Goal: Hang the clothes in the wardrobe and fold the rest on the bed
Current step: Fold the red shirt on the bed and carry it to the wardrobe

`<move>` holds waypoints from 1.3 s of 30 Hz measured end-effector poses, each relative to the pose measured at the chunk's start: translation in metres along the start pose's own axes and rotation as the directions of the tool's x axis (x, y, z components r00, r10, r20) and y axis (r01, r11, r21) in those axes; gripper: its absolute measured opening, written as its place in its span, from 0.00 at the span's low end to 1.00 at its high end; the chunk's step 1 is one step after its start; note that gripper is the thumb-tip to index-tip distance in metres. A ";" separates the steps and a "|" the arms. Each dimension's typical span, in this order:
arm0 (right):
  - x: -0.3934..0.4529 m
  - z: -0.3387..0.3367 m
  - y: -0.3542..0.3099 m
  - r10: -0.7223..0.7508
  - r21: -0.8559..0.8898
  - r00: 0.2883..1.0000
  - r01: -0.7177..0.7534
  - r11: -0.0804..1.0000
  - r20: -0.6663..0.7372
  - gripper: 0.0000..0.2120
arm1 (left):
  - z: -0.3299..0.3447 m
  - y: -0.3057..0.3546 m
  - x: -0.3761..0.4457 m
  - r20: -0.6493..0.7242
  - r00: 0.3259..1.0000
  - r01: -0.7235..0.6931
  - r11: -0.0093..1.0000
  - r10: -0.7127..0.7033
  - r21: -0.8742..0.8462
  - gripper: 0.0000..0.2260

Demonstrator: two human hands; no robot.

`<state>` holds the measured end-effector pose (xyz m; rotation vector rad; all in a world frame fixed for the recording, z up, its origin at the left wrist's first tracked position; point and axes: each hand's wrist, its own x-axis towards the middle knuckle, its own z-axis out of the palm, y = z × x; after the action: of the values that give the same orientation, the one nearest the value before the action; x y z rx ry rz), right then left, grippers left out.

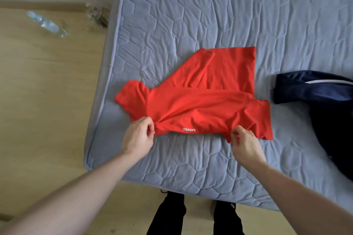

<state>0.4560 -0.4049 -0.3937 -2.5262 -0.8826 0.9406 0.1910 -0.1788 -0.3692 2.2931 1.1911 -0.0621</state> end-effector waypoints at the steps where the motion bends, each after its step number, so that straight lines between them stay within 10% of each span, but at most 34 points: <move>1: -0.005 -0.012 -0.003 0.018 0.084 0.999 -0.014 0.996 -0.041 0.08 | -0.011 0.005 -0.004 -0.026 0.999 0.038 0.997 -0.040 -0.068 0.17; 9: -0.056 -0.143 -0.053 0.115 0.406 0.938 0.030 0.913 -0.327 0.09 | -0.126 0.059 -0.027 -0.015 1.000 0.019 0.945 -0.025 -0.326 0.06; 15: -0.110 -0.250 -0.098 -0.034 0.419 0.881 0.258 0.870 -0.472 0.08 | -0.237 0.104 -0.055 0.218 0.972 0.053 0.821 0.089 -0.568 0.16; 26: -0.227 -0.372 -0.164 -0.087 0.402 0.826 0.359 0.842 -0.557 0.09 | -0.430 0.193 -0.120 0.479 0.822 0.003 0.838 0.309 -0.545 0.15; 30: -0.229 -0.388 -0.158 -0.100 0.407 0.903 0.285 0.868 -0.419 0.10 | -0.456 0.182 -0.119 0.658 0.707 0.137 0.861 0.261 -0.489 0.18; 39: -0.077 -0.321 -0.144 0.071 0.257 0.997 -0.069 0.964 0.001 0.13 | -0.371 0.142 -0.004 0.720 0.680 0.398 0.894 -0.136 -0.207 0.25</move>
<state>0.5617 -0.3656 -0.0513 -2.3489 -0.6261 0.9956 0.2222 -0.0648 0.0105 1.5198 1.0079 -0.7078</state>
